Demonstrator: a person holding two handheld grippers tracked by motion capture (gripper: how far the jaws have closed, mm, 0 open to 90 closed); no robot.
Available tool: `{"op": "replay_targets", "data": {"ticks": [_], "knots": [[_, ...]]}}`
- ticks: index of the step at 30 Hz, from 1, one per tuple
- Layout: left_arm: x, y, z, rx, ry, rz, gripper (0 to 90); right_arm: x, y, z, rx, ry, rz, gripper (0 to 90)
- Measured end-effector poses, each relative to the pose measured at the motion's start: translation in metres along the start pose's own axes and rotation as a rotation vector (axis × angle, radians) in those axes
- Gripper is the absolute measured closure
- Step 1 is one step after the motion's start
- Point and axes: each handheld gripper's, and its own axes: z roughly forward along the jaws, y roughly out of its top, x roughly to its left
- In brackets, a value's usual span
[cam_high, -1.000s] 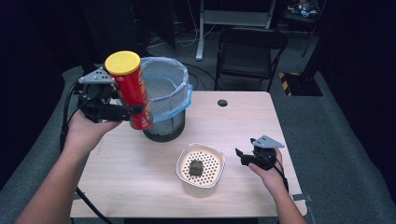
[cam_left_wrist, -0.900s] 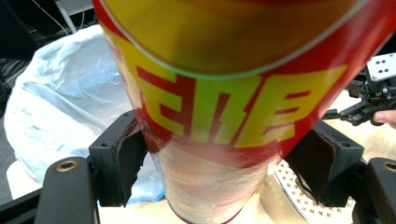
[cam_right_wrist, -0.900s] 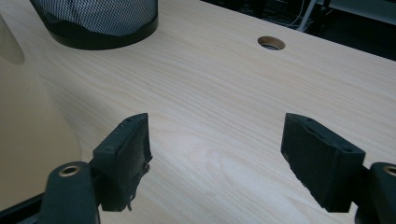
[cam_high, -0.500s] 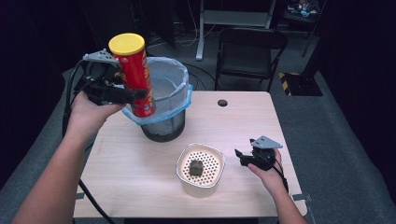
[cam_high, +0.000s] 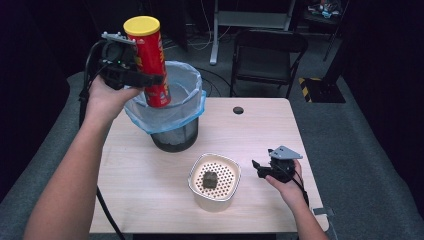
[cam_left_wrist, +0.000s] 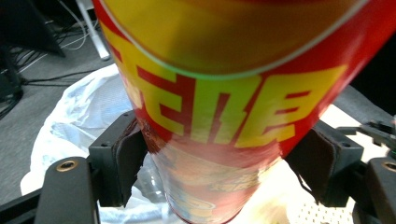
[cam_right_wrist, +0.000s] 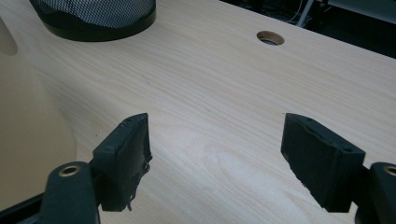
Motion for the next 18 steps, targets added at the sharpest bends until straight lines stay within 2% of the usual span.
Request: {"op": "replay_targets", "data": {"ticks": [3,5,9,12,15,18], "knots": [[0.006,0.003,0.012,0.005,0.02,-0.005,24.0,-0.001,0.0,0.0,0.0,0.002,-0.003,23.4],[0.009,0.003,0.019,-0.006,0.022,-0.021,24.0,-0.001,-0.001,0.001,0.003,-0.001,0.003,23.4],[0.013,0.002,0.03,-0.013,0.054,-0.01,24.0,0.0,-0.003,0.002,0.011,-0.005,0.0,23.4],[0.017,-0.001,0.042,-0.03,0.063,-0.063,24.0,0.0,-0.004,0.003,0.012,0.001,-0.009,23.4],[0.022,-0.002,0.049,-0.004,0.092,-0.071,24.0,0.002,-0.003,0.003,0.014,-0.002,-0.022,23.4],[0.027,-0.005,0.058,-0.004,0.11,-0.09,24.0,0.002,-0.003,0.003,0.013,-0.001,-0.021,23.4]]}}
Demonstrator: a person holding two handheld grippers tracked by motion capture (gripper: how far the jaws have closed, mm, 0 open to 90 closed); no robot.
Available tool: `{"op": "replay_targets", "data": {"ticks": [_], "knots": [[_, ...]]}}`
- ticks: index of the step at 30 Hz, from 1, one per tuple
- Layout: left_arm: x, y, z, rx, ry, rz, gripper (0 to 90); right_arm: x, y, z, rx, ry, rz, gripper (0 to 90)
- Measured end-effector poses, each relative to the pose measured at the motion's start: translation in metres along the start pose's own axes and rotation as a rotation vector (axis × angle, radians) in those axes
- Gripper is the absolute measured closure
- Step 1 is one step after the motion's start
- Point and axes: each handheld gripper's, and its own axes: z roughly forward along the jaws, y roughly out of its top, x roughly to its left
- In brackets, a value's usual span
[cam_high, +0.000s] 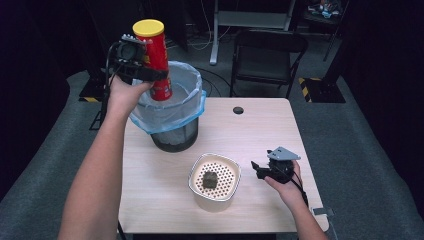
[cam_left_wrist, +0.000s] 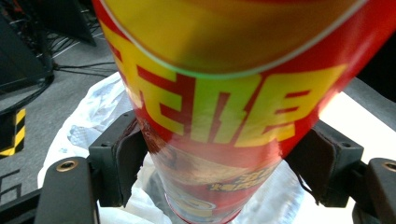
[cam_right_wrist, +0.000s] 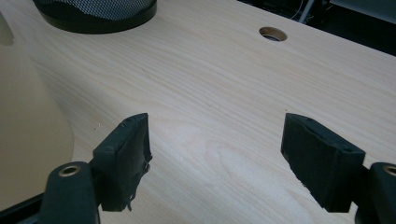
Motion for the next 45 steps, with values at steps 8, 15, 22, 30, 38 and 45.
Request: {"op": "replay_targets", "data": {"ticks": [8,15,22,30,38,45], "knots": [[0.004,-0.012,0.027,0.0,0.014,-0.038,23.9,-0.003,-0.002,0.0,0.002,-0.004,0.012,23.4],[0.004,-0.021,0.045,0.028,0.045,-0.058,23.9,-0.002,-0.003,0.002,0.009,-0.001,-0.007,23.4],[0.009,-0.028,0.058,0.057,0.042,-0.098,23.6,-0.001,-0.003,0.002,0.012,0.002,-0.009,23.4],[0.016,-0.031,0.064,0.117,0.004,-0.111,13.6,-0.004,-0.003,0.001,0.002,0.002,0.003,23.4],[0.021,-0.034,0.051,0.103,0.01,-0.101,12.6,-0.003,-0.003,0.001,0.005,0.002,-0.008,23.4],[0.023,-0.034,0.03,0.082,-0.015,-0.081,15.3,-0.005,-0.003,0.001,0.005,-0.003,0.004,23.4]]}}
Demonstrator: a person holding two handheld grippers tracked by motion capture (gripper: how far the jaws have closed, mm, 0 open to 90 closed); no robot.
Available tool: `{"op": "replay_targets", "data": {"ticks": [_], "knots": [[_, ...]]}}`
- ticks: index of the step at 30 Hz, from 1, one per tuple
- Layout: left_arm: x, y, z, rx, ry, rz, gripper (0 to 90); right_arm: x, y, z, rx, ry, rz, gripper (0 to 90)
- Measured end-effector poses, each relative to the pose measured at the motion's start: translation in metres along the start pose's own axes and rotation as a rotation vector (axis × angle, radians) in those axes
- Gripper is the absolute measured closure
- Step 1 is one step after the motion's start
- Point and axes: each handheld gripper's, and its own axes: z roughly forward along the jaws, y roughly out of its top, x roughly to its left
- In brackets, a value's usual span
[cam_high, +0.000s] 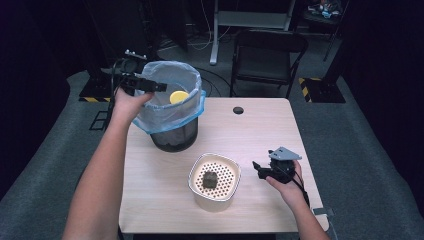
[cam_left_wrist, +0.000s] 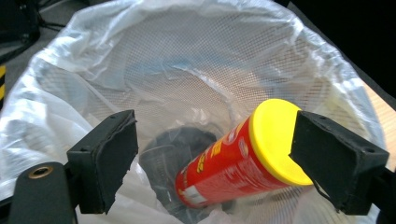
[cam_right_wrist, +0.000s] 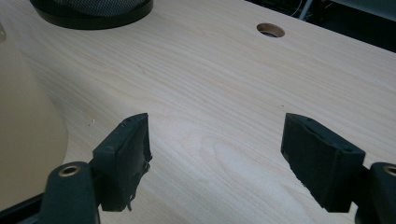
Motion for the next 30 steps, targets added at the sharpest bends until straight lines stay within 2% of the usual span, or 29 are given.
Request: {"op": "replay_targets", "data": {"ticks": [5,8,9,11,14,17,20,25,30], "knots": [[0.001,-0.003,-0.018,-0.016,-0.01,0.013,16.8,0.001,0.0,-0.001,0.002,-0.003,0.007,23.4],[0.0,-0.005,-0.028,-0.017,-0.031,0.031,18.1,0.001,0.0,-0.001,0.002,-0.003,0.006,23.4],[-0.001,-0.006,-0.029,-0.019,-0.032,0.016,18.3,0.0,0.0,-0.001,0.003,-0.002,0.003,23.4],[-0.003,-0.009,-0.035,-0.017,-0.051,0.039,19.0,0.0,-0.001,-0.001,0.005,-0.002,0.0,23.4],[-0.006,-0.016,-0.043,-0.01,-0.051,0.076,20.3,-0.001,-0.001,-0.002,0.002,-0.005,0.0,23.4],[-0.007,-0.021,-0.051,-0.001,-0.072,0.083,21.3,-0.002,-0.001,-0.002,0.004,-0.008,0.014,23.4],[-0.009,-0.027,-0.06,-0.017,-0.097,0.1,22.1,-0.003,-0.002,-0.001,0.007,-0.008,0.01,23.4],[-0.014,-0.041,-0.069,-0.01,-0.131,0.132,23.3,-0.003,-0.001,-0.002,0.004,-0.01,0.012,23.4],[-0.02,-0.058,-0.071,-0.013,-0.162,0.148,23.7,-0.002,-0.002,-0.001,0.009,-0.01,0.004,23.4]]}}
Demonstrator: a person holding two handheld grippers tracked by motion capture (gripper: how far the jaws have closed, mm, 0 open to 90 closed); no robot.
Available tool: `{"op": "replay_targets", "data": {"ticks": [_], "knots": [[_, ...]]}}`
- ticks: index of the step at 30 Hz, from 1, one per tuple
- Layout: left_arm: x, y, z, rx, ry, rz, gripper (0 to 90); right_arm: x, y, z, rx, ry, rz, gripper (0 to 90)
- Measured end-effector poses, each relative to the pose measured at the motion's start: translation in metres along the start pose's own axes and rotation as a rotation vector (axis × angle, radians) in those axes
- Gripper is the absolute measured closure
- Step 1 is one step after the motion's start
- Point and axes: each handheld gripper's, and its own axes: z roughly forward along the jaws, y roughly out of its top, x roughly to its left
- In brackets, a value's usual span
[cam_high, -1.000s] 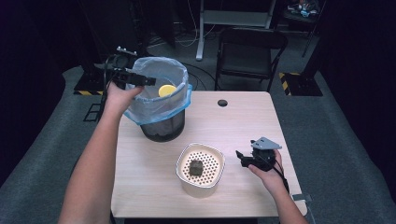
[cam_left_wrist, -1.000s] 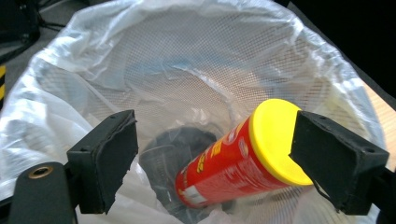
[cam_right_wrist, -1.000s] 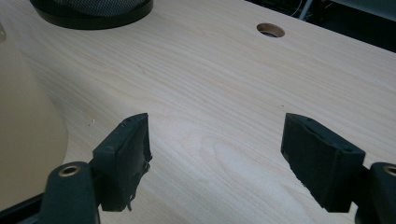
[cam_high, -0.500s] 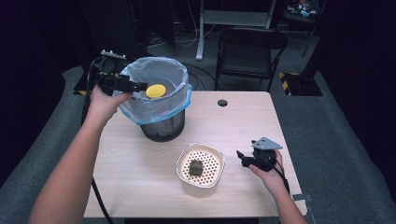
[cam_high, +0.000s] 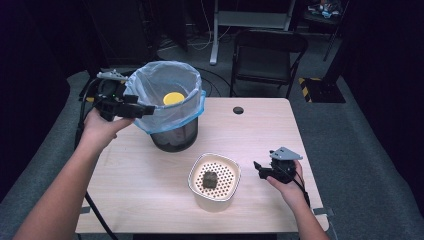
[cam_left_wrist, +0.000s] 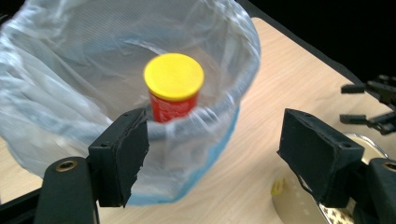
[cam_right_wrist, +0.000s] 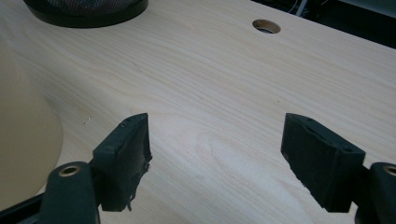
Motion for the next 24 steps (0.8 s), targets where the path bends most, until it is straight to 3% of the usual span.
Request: {"op": "replay_targets", "data": {"ticks": [8,12,24], "knots": [[-0.011,-0.04,0.008,0.007,-0.039,0.019,23.4,0.0,0.0,0.0,0.001,0.001,0.002,23.4],[-0.011,-0.063,0.014,0.004,-0.022,0.037,24.4,0.001,0.0,0.001,0.001,0.001,0.002,23.4],[-0.002,-0.122,0.033,-0.039,-0.003,-0.033,26.4,0.002,0.0,0.002,0.007,0.002,0.006,23.4]]}}
